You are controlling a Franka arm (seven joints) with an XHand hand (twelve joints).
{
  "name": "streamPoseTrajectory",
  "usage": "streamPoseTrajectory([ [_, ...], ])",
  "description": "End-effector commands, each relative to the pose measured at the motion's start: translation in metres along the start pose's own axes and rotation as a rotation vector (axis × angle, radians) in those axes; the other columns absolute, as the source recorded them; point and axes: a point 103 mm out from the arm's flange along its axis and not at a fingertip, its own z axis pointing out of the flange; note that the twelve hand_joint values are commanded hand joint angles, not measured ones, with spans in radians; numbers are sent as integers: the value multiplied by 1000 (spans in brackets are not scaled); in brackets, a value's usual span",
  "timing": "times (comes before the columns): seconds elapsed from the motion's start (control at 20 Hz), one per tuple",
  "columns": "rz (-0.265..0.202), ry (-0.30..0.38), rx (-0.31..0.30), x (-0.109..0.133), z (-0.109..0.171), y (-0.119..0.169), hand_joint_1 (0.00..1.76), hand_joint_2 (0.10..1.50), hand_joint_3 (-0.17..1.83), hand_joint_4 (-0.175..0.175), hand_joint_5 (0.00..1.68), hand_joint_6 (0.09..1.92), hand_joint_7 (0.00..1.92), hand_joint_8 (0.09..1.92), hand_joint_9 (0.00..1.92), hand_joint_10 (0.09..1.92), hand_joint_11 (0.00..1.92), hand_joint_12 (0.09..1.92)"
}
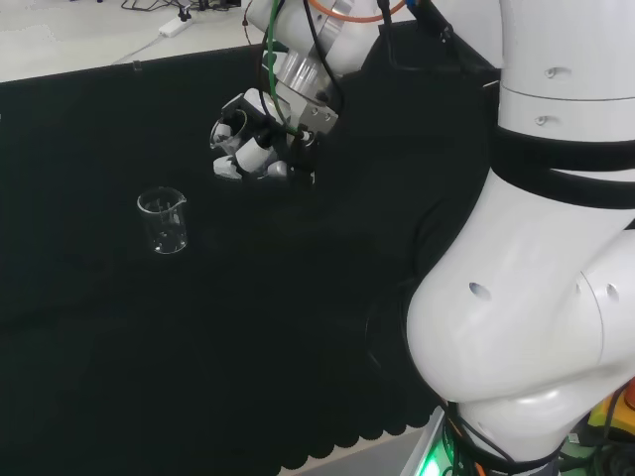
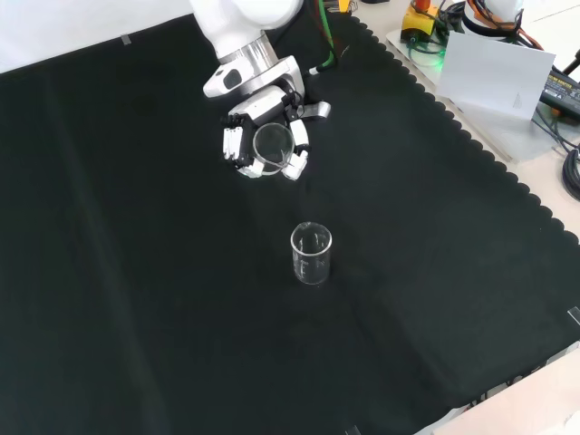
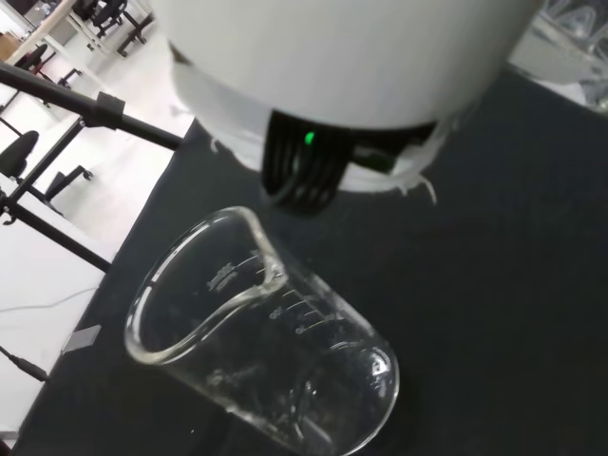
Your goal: Pour the water from the handheld beaker into the one on the table.
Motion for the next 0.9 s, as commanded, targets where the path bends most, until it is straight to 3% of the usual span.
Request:
streamPoseTrajectory([
  [0.05,3,-54,-16,21,-4,-5,1564,400,1146,-175,981,1622,1133,1212,1276,1024,927,1019],
  [0.6,59,-187,-51,34,-8,-17,1564,399,1155,-175,972,1636,1128,1225,1272,1039,925,1032],
  [0.9,105,-165,-74,35,-14,-13,1564,399,1159,-175,966,1641,1126,1229,1270,1048,925,1038],
])
